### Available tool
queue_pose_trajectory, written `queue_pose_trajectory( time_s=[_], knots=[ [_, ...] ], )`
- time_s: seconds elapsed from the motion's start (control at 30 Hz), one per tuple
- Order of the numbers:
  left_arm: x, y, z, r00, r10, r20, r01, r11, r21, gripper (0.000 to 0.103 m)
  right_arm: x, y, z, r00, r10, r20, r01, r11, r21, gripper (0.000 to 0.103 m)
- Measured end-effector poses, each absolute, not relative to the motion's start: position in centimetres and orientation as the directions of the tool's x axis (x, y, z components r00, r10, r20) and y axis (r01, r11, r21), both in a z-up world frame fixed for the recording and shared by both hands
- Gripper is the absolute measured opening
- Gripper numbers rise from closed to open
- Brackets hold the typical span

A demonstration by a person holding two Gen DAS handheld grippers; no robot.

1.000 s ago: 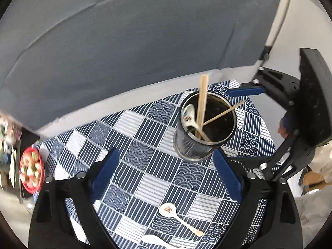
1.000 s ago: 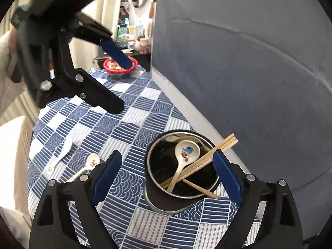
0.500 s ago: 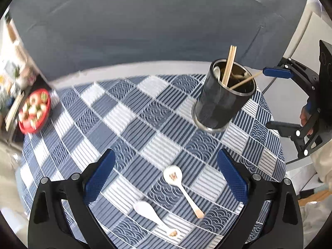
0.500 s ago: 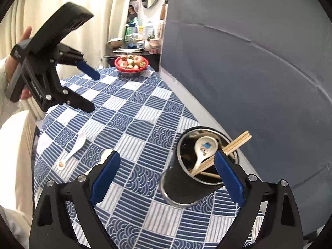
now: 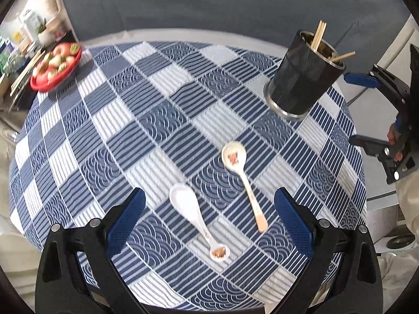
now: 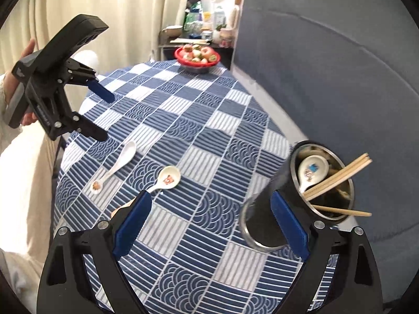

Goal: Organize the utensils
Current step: 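Lower the left tool onto another white spoon handle and close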

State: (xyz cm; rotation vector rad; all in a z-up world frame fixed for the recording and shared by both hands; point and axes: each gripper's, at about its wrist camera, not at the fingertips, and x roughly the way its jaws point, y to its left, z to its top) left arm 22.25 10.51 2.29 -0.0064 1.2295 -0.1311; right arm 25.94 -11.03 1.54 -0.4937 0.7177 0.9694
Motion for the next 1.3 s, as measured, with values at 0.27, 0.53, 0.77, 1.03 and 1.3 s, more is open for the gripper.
queue_pose_trajectory(
  time_s=[0.27, 0.53, 0.77, 1.03, 1.3],
  knots=[
    [19.7, 10.8, -0.7, 0.300, -0.120, -0.946, 0.032, 0.993, -0.116, 0.096, 26.5, -8.7, -1.0, 0.303, 0.552, -0.777, -0.893, 0.450, -0.028, 0.088],
    [19.4, 8.1, -3.6, 0.278, -0.142, -0.950, 0.081, 0.989, -0.124, 0.096, 27.9, -6.3, -3.7, 0.261, 0.519, -0.814, -0.894, 0.449, -0.001, 0.088],
    [19.5, 5.6, -5.8, 0.248, -0.158, -0.956, 0.130, 0.983, -0.129, 0.096, 29.2, -4.1, -6.6, 0.210, 0.491, -0.845, -0.894, 0.446, 0.038, 0.088],
    [19.4, 4.6, -7.9, 0.240, -0.196, -0.951, 0.147, 0.975, -0.164, 0.095, 31.4, -2.9, -9.1, 0.123, 0.562, -0.818, -0.887, 0.432, 0.164, 0.081],
    [20.0, 3.1, -9.6, 0.211, -0.200, -0.957, 0.224, 0.963, -0.152, 0.078, 32.2, -1.6, -11.1, 0.012, 0.613, -0.790, -0.894, 0.360, 0.266, 0.052]
  ],
)
